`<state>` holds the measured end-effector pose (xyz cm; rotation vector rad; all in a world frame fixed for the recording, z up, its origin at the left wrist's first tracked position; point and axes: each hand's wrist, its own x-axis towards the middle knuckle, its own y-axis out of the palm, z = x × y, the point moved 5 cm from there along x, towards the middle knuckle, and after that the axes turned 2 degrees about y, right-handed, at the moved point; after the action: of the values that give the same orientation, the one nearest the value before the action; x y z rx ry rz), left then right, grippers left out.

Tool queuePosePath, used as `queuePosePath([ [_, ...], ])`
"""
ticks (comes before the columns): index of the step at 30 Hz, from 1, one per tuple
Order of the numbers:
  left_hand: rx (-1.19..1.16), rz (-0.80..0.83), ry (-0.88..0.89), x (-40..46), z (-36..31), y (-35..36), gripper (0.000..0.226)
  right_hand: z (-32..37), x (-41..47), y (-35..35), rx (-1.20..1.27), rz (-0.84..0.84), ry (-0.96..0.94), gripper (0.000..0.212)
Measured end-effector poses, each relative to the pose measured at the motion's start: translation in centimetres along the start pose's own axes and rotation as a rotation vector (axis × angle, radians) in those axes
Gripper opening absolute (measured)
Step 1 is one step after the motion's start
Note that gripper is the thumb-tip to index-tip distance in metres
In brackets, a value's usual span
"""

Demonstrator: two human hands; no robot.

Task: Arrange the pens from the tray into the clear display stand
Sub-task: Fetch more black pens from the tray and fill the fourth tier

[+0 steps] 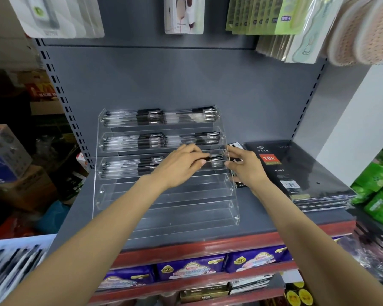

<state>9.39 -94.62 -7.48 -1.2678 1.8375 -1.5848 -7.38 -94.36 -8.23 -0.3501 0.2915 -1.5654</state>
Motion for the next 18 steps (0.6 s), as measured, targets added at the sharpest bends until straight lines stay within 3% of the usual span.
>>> queuePosePath([
  [2, -0.018, -0.077, -0.016, -0.6, 0.8, -0.7, 0.037, 0.0, 0.0, -0.1, -0.014, -0.005, 0.003, 0.048],
  [9, -0.009, -0.084, -0.089, -3.0, 3.0, -1.7, 0.032, 0.3, -0.3, 0.2, -0.113, -0.063, -0.013, 0.045],
  [12, -0.062, -0.193, -0.108, -4.9, 2.7, -3.2, 0.03, 1.8, -1.8, 1.3, -0.381, -0.233, -0.184, 0.04],
  [14, -0.111, -0.286, -0.137, -7.5, 2.9, -4.3, 0.025, 3.3, -3.7, 3.1, -0.401, -0.273, -0.304, 0.041],
  [18, -0.18, -0.43, -0.2, -14.9, 4.5, -5.8, 0.018, 5.8, -7.9, 9.5, -0.266, -0.06, -0.337, 0.031],
])
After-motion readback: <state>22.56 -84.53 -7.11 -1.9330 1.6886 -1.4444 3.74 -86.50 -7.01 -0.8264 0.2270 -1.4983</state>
